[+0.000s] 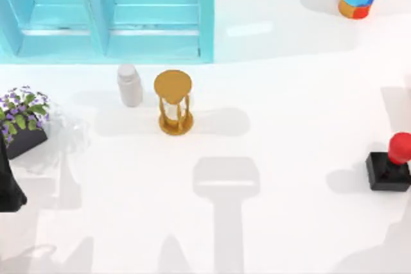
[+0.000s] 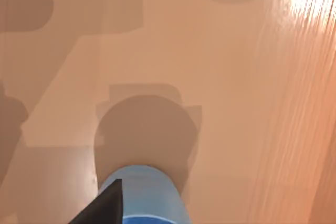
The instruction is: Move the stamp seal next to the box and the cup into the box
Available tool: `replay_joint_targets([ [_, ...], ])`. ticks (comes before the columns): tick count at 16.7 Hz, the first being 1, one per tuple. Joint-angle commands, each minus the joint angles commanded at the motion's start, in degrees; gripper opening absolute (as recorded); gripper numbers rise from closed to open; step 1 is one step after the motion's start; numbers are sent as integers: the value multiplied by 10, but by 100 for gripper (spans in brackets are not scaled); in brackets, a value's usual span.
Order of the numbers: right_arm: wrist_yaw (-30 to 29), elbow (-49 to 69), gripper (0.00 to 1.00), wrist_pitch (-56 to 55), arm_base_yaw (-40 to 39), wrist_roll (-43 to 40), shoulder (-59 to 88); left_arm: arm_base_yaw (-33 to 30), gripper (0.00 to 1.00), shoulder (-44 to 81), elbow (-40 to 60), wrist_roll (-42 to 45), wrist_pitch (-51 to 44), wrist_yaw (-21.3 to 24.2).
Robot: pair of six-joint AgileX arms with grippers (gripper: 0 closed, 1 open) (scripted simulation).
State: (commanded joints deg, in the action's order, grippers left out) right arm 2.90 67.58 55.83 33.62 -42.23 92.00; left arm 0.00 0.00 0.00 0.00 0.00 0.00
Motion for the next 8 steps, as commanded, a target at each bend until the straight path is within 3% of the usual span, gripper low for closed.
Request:
replay_joint_targets([
  [8, -11, 26, 100, 46, 18, 8, -19, 0, 100, 0, 0, 0, 0, 0],
])
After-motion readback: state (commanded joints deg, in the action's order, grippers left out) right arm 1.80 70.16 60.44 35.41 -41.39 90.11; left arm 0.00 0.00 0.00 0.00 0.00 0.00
